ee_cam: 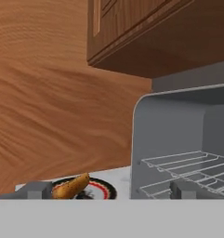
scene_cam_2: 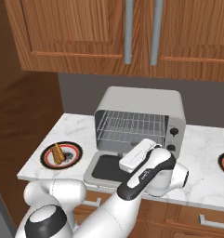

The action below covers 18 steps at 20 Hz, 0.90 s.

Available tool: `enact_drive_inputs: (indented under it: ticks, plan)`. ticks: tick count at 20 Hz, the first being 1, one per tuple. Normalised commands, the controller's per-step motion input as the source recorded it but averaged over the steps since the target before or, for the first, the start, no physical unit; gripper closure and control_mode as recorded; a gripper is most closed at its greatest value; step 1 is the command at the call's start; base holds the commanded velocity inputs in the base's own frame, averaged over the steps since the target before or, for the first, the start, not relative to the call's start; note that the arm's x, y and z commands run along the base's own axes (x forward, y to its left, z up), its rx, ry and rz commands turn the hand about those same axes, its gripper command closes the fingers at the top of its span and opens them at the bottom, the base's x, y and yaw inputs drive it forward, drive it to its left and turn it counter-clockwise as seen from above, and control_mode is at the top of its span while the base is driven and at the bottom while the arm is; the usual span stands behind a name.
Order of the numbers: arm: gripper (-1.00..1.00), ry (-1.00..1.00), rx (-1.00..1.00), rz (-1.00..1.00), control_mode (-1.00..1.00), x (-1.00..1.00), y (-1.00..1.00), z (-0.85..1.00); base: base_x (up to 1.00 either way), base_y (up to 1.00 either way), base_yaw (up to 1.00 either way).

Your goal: Open the toaster oven door. Place the hotdog bun on the bottom rack in the toaster oven and place the chicken drumstick on the top rack.

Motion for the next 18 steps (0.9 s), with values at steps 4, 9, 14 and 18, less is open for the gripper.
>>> enact_drive_inputs:
  ticks: [4, 9, 14, 18]
  plan:
    - [-1.00, 0.00, 0.00, -0.06, -1.00, 0.19, -0.10, -0.10, 0.00, 0.00, 0.00]
    - [-1.00, 0.00, 0.03, -0.04, -1.00, 0.24, 0.00, -0.15, 0.00, 0.00, 0.00]
    - [-1.00, 0.01, 0.05, -0.02, -1.00, 0.33, -0.01, -0.12, 0.00, 0.00, 0.00]
    - [-1.00, 0.10, 0.03, 0.00, -1.00, 0.23, -0.15, -0.16, 0.00, 0.00, 0.00]
